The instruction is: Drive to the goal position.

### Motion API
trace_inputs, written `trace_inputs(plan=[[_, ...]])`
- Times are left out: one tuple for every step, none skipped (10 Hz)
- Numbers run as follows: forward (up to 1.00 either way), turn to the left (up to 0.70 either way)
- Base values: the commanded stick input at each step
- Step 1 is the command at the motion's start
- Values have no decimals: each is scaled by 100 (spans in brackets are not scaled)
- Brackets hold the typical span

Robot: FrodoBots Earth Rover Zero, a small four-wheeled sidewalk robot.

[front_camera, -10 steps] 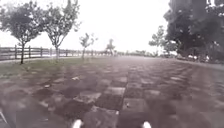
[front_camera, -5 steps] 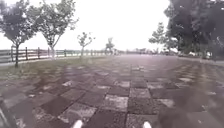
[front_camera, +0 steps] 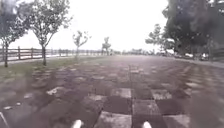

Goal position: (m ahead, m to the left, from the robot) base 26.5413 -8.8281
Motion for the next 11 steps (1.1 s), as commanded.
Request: trace_inputs(plan=[[85, 0], [85, 0], [85, 0], [85, 0], [85, 0], [85, 0], [85, 0], [85, 0], [85, 0], [85, 0], [85, 0]])
